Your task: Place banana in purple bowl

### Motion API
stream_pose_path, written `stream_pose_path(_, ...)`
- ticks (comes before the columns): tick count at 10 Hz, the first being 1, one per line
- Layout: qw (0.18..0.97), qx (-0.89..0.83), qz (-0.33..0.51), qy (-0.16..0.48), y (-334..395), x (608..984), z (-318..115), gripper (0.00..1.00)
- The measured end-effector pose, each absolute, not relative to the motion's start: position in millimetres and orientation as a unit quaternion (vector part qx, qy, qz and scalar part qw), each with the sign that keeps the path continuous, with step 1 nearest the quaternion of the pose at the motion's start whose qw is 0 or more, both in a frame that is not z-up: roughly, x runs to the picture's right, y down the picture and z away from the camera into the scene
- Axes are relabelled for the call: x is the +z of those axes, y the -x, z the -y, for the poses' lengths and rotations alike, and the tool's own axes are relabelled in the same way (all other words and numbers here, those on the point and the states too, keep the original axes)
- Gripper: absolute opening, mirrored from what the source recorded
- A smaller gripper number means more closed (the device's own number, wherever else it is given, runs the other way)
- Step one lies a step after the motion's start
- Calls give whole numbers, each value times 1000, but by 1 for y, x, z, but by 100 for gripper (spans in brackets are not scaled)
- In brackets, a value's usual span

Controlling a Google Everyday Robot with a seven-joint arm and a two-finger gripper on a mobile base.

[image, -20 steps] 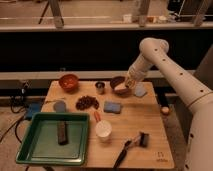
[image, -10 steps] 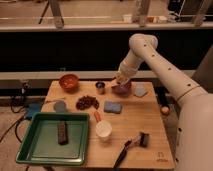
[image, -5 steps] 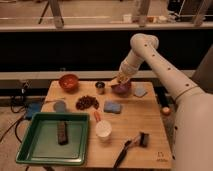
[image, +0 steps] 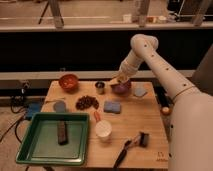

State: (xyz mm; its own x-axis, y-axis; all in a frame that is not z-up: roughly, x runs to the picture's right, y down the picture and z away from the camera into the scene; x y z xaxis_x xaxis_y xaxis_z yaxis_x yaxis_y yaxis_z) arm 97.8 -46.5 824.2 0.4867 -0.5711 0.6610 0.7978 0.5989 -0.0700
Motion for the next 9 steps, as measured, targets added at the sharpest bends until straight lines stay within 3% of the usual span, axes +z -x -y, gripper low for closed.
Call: stream_pose_path(9,846,-400,303,180,-99,844,50,5)
